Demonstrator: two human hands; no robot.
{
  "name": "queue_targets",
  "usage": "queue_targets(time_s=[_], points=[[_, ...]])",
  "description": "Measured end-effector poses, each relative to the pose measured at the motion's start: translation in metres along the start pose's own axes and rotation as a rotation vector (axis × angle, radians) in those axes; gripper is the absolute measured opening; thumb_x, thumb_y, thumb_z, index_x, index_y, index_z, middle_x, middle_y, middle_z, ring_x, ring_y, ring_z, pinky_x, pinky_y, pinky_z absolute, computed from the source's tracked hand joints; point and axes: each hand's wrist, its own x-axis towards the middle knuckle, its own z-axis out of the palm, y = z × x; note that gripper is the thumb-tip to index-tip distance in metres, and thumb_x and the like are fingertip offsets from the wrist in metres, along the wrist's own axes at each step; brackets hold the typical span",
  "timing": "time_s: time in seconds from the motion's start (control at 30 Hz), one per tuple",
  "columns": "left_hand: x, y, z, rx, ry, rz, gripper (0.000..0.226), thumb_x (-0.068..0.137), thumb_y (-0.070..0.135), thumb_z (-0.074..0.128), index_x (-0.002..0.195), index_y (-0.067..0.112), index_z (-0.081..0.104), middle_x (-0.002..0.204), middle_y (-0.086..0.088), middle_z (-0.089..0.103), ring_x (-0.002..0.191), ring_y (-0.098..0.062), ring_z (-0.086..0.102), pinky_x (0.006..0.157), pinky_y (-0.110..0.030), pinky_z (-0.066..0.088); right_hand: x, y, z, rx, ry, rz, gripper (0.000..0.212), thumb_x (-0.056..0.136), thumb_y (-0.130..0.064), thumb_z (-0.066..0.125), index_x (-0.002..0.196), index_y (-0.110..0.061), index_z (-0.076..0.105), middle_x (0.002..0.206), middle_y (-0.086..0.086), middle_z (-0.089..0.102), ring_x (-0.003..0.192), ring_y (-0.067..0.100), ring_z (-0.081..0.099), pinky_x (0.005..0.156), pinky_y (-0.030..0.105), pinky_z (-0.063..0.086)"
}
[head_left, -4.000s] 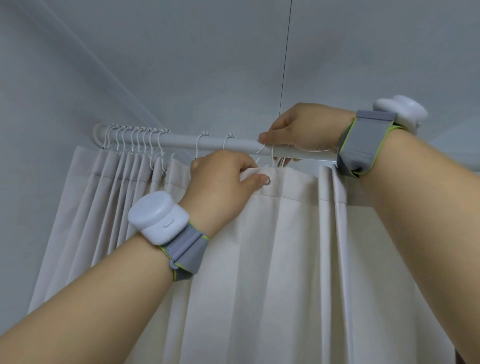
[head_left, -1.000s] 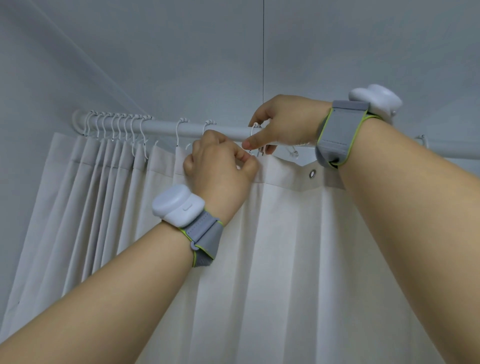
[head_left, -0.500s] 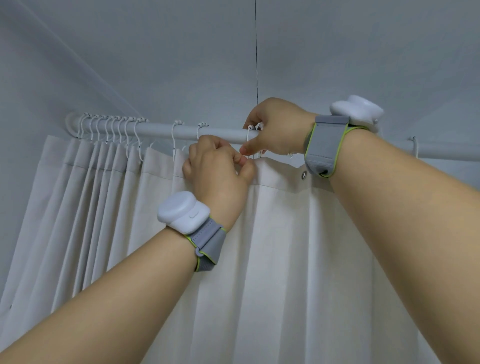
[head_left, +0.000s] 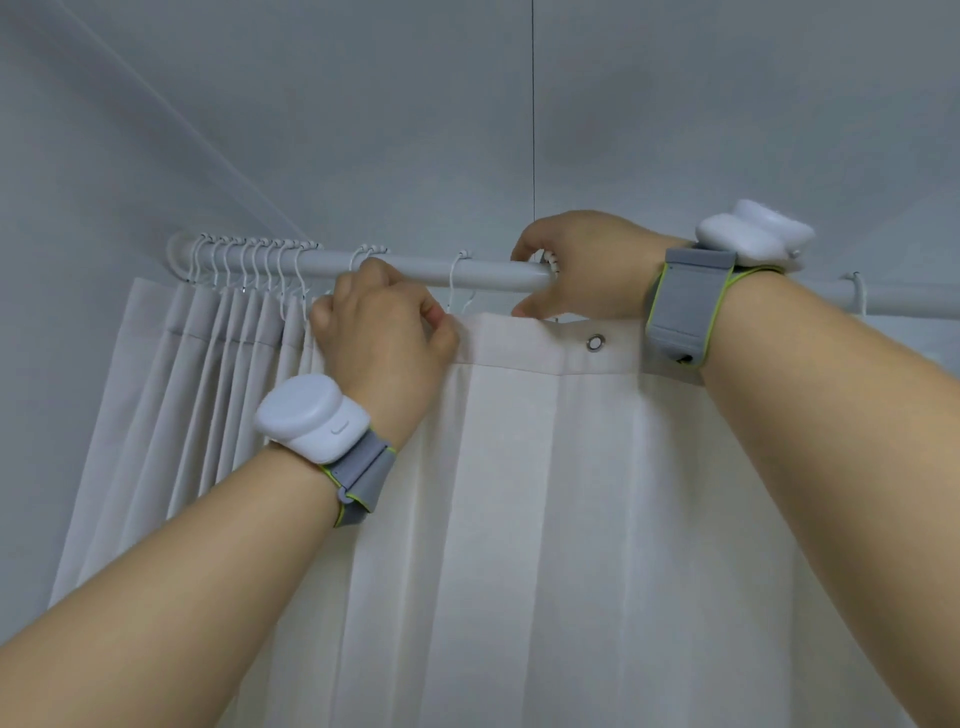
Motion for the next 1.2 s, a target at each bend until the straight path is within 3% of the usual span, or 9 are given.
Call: queue_targets(time_s=[0.13,0.27,0.37,0.47,0.6,0.73,0.83,1.03,1.2], points=[[0.001,-0.010,-0.007,0.054,0.013,0.017,0.009,0.081,0.031,0.063,0.080,0.023,0.066,0.108,-0.002,0.053,0.109,-0.026,0.044,0.087,-0.033,0.020,-0.008,-0.002,-0.004,-0.014,-0.018,0.005,0.042,0.081,-0.032,0.067,0.120,-0.022,0.056,0.110,-0.001,0.054,0.091,0.017,0.045,0.078,0.029,0.041],[-0.004,0.004,-0.009,-0.002,0.093,0.115,0.026,0.074,0.030,0.066,0.099,0.022,0.060,0.110,-0.002,0.050,0.108,-0.025,0.044,0.083,-0.028,0.017,-0.014,0.002,-0.015,0.014,-0.081,0.023,0.048,0.080,-0.014,0.063,0.124,-0.028,0.053,0.091,-0.010,0.050,0.084,0.017,0.046,0.057,0.024,0.036],[-0.004,0.030,-0.016,-0.100,0.132,0.357,0.029,0.072,0.017,0.061,0.100,0.017,0.059,0.105,-0.004,0.054,0.100,-0.026,0.049,0.084,-0.031,0.028,-0.014,0.006,-0.021,0.019,-0.076,0.010,0.044,0.085,-0.021,0.063,0.128,-0.027,0.053,0.090,-0.009,0.048,0.086,0.016,0.045,0.060,0.026,0.034],[-0.007,0.052,-0.015,-0.222,-0.022,0.489,0.016,0.083,0.022,0.053,0.096,0.014,0.058,0.093,-0.001,0.061,0.089,-0.026,0.055,0.080,-0.042,0.043,-0.015,0.010,-0.025,0.061,-0.089,0.013,0.040,0.086,-0.032,0.065,0.124,-0.024,0.054,0.091,-0.009,0.051,0.088,0.014,0.048,0.068,0.025,0.035],[-0.011,0.056,0.001,-0.210,-0.179,0.400,0.038,0.082,0.049,0.055,0.102,0.017,0.051,0.095,0.005,0.064,0.091,-0.021,0.061,0.082,-0.042,0.046,-0.018,0.017,-0.026,0.046,-0.093,0.025,0.040,0.083,-0.037,0.068,0.119,-0.024,0.056,0.080,-0.015,0.047,0.084,0.013,0.049,0.060,0.016,0.034],[-0.013,0.048,0.014,-0.057,-0.244,0.351,0.055,0.077,0.062,0.060,0.113,0.022,0.050,0.111,0.008,0.060,0.107,-0.020,0.055,0.094,-0.039,0.034,-0.020,0.021,-0.023,0.068,-0.063,0.009,0.041,0.081,-0.042,0.069,0.115,-0.021,0.058,0.078,-0.015,0.046,0.075,0.011,0.049,0.058,0.015,0.033],[-0.010,0.047,0.017,-0.033,-0.206,0.331,0.045,0.073,0.065,0.062,0.101,0.030,0.058,0.104,0.010,0.064,0.106,-0.019,0.056,0.090,-0.038,0.030,-0.019,0.024,-0.023,0.073,-0.026,-0.006,0.035,0.085,-0.039,0.067,0.114,-0.020,0.062,0.075,-0.014,0.045,0.064,0.003,0.043,0.054,0.014,0.030],[0.000,0.051,0.013,-0.096,-0.280,0.271,0.023,0.082,0.052,0.063,0.089,0.030,0.063,0.084,0.008,0.061,0.098,-0.023,0.058,0.090,-0.037,0.034,-0.020,0.027,-0.018,0.171,-0.044,0.014,0.043,0.085,-0.044,0.065,0.121,-0.023,0.054,0.085,-0.013,0.049,0.078,0.010,0.046,0.057,0.014,0.031],[-0.001,0.046,0.018,-0.079,-0.317,0.282,0.020,0.090,0.045,0.054,0.084,0.027,0.048,0.086,0.005,0.052,0.101,-0.026,0.055,0.093,-0.039,0.033,-0.017,0.023,-0.017,0.167,-0.028,0.060,0.041,0.092,-0.049,0.052,0.118,-0.017,0.054,0.091,-0.005,0.052,0.082,0.016,0.047,0.058,0.017,0.032]])
